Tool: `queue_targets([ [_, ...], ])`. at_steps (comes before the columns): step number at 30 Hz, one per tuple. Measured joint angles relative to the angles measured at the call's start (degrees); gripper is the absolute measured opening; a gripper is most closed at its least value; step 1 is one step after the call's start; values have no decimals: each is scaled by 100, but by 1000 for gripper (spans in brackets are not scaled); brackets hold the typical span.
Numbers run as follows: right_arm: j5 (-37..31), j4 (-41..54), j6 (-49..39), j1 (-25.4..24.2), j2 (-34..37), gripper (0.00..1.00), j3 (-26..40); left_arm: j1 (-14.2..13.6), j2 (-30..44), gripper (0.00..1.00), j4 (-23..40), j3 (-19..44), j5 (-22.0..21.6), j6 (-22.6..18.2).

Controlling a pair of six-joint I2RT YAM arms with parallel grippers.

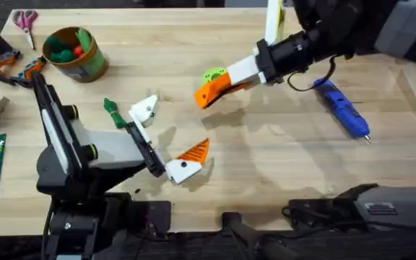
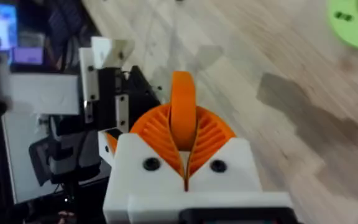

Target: Pick up the gripper from the table and insert it into the empty holder that is missing its gripper. Then pick up a screw, insert it into the mounting hole, and use the screwdriver to tighten it. Finally, clean up the table by picking up the vegetable and placing it into the bucket.

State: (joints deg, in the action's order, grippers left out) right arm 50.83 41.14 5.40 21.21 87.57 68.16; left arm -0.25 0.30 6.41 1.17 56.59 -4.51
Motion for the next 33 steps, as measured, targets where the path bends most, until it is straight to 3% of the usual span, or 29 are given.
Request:
queue_targets([
  [8,1406,-1462,-80,-42,90,12,-822,0,0,985,21,0,161,-22],
  [14,2304,-1711,46,-39,655,12,-1091,0,2,985,25,0,217,-22],
  [23,2680,-1991,712,138,809,12,-1101,0,2,985,25,0,219,-22],
  [33,2565,-1765,876,166,704,12,-1369,0,0,985,26,0,219,-22],
])
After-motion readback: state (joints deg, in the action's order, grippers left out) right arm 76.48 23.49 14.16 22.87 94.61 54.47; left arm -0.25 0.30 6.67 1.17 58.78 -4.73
